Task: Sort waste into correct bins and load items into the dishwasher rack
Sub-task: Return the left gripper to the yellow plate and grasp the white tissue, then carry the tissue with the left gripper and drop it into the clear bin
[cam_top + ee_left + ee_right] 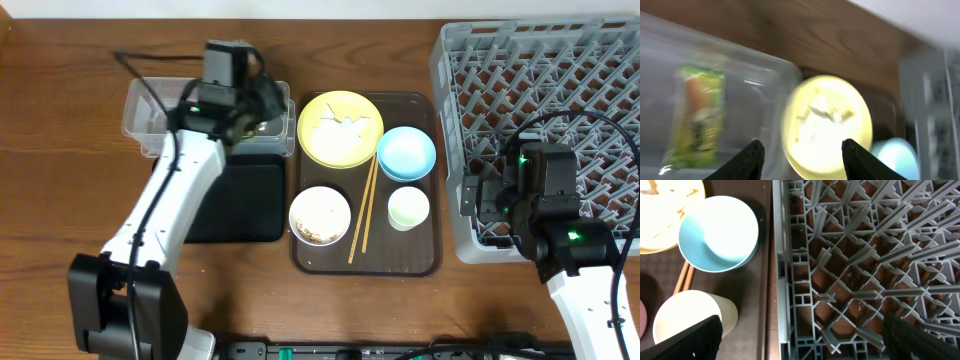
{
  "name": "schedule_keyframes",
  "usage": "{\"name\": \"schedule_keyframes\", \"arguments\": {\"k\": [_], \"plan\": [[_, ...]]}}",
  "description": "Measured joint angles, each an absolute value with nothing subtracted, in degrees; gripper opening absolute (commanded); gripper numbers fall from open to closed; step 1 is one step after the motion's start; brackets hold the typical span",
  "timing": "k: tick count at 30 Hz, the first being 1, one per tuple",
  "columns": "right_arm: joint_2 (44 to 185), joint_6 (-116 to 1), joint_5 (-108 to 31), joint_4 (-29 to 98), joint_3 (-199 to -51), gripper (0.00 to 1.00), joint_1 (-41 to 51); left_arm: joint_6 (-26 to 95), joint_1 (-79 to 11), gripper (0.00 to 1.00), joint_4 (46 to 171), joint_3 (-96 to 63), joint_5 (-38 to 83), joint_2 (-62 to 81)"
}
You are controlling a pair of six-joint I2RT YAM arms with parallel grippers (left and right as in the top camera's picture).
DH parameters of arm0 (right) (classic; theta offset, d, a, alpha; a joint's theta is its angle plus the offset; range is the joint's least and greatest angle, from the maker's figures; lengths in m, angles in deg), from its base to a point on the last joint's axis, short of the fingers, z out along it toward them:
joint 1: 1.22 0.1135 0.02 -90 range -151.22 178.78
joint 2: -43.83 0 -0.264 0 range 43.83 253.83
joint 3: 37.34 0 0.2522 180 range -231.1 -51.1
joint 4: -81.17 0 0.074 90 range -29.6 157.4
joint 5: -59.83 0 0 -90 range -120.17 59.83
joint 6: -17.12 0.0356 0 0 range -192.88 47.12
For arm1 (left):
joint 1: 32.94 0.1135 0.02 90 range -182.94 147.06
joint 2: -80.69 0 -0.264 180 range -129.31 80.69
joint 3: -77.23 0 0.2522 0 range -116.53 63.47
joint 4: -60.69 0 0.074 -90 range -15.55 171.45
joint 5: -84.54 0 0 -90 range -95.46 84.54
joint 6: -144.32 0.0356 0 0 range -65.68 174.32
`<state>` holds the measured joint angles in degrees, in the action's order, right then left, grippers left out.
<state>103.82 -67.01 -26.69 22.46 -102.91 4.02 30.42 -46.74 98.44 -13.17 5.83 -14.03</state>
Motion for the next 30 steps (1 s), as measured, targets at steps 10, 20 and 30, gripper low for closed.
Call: {"name": "schedule_keyframes", "arguments": {"k": [10, 20, 30], "plan": [[103.8, -67.0, -26.7, 22.4, -102.9, 0.99, 4.0, 46.3, -57.8, 0.62, 94.9, -13.2, 3.1, -21.5], [103.8, -67.0, -26.7, 22.2, -102.9, 0.99, 4.0, 48.4, -59.4, 0.57, 93.4, -13.2, 1.9, -34.1], [103.8, -67.0, -26.7, 22.1, -102.9, 0.99, 4.0, 48.9, -59.4, 0.06, 93.8, -13.1, 1.7, -35.9]]}}
